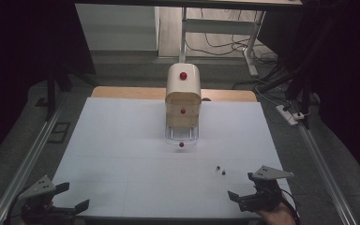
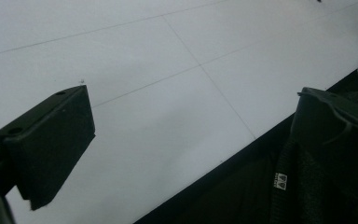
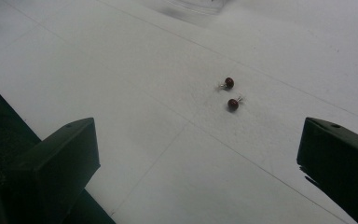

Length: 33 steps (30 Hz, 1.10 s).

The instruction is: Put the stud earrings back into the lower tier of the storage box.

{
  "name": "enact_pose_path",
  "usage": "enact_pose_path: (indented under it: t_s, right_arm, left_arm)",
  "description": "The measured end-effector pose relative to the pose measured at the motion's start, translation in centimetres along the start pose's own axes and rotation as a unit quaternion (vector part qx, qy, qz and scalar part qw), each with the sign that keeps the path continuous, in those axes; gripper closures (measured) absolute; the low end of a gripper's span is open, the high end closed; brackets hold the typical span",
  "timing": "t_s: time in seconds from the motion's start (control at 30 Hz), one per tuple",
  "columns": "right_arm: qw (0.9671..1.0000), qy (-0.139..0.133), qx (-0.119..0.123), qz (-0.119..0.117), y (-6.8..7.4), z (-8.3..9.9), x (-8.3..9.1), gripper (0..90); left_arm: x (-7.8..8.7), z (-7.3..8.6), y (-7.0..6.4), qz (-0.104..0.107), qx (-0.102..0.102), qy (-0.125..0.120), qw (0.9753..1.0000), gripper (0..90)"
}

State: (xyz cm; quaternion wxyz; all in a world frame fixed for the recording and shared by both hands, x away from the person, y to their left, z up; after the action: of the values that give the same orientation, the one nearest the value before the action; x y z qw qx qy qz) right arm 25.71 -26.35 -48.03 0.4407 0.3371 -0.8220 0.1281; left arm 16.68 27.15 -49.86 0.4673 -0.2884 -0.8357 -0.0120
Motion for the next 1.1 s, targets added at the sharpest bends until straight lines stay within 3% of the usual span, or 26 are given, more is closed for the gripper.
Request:
enact_pose_path:
  t_s: [0.6, 0.77, 1.1]
  right_arm:
    - [0.9997, 0.015, 0.019, -0.001, 0.33, -0.21, -0.43, 0.0]
    - [0.9994, 0.026, 0.019, 0.015, 0.35, -0.23, -0.55, 1.2]
    - [0.9994, 0.029, 0.017, 0.0, 0.3, -0.33, -0.66, 0.8]
  left_arm:
    - [-0.21, 0.08, -0.06, 0.02, 0.0, 0.017, 0.9996, 0.0]
    - [-0.21, 0.08, -0.06, 0.022, 0.001, 0.018, 0.9996, 0.0]
    - [-0.17, 0.11, -0.04, 0.024, 0.001, 0.017, 0.9996, 0.0]
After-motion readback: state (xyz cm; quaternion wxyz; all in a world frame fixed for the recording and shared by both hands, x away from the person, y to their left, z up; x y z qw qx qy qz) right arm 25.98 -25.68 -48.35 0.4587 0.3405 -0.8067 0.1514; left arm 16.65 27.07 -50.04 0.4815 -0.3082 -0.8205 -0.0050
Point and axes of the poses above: each handheld gripper's, and its own axes: x roughly backward along the jaws, z roughly out of its underside, y roughly to its left, the point moved 4 cm from there along -x, roughly forward along the jaws, and after that the axes turned 12 degrees about y, right-handed, at the moved point
